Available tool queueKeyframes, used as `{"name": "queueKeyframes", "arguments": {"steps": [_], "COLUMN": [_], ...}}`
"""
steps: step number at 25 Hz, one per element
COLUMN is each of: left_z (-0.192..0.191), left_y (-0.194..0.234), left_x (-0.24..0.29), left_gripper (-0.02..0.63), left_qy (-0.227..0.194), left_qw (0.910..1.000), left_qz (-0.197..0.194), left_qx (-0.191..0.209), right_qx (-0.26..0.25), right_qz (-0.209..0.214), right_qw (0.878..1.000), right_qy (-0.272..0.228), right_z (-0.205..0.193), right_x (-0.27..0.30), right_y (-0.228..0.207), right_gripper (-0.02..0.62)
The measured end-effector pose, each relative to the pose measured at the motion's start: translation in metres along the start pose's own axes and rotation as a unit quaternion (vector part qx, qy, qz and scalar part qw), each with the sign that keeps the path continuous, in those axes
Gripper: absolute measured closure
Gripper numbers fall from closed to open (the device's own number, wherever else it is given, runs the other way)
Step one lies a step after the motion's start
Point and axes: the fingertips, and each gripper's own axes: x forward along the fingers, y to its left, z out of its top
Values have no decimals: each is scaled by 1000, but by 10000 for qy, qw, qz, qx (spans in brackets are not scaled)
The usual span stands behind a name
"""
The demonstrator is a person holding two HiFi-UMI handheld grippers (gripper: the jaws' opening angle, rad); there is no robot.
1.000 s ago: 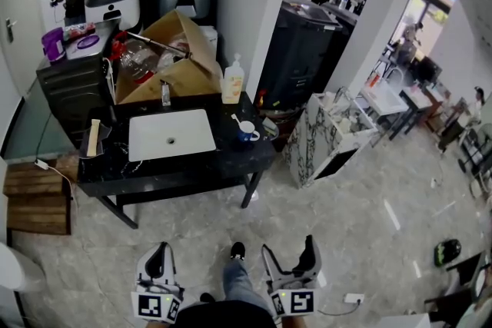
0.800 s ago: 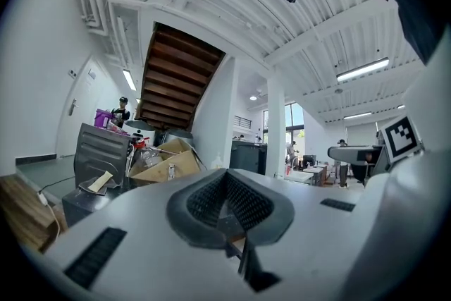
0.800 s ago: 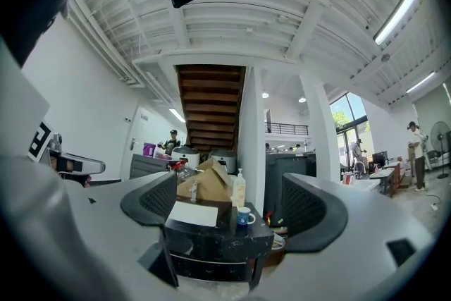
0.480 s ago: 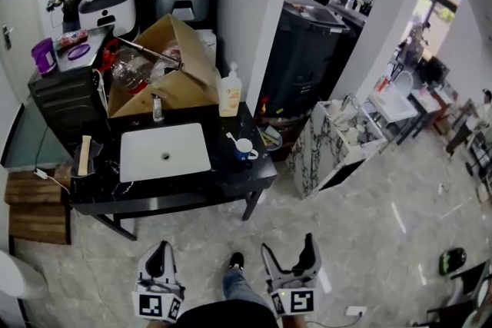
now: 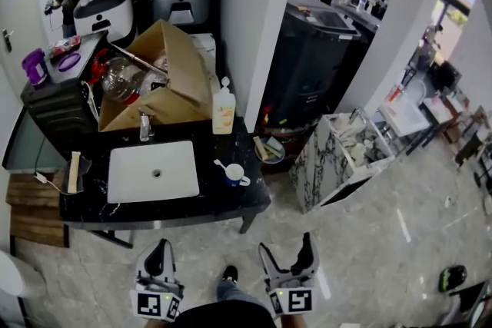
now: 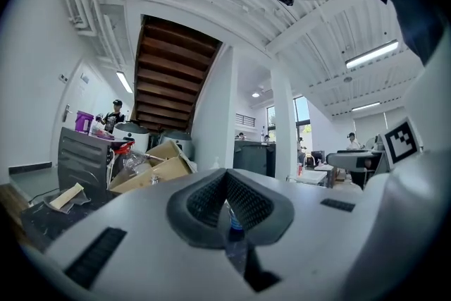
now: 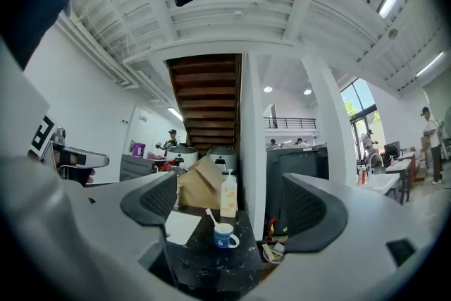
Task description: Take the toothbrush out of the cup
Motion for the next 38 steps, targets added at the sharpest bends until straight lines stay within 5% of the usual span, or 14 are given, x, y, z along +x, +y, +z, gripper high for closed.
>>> {"name": "queueKeyframes", "arguments": {"steps": [15,25,38], "left_z": [3,-6,-15], "left_y": [-11,13,56], "left_x": [87,108,105], "left_gripper": [601,601,601], "left_qy": [71,182,297], "left_qw": [9990,9993,9965], "left_qz": [436,334,767], "left_qx": [-13,-46,-144], "right_qx": [31,1,-123], "right_qz": [446,522,1088], "right_qw": [9990,9984,9910], "right_qy": [-45,228,774], "right_z": [-1,-20,-88], "right_x": [94,130,196], "right_y": [-52,-32,11], "right_gripper": [144,146,146]}}
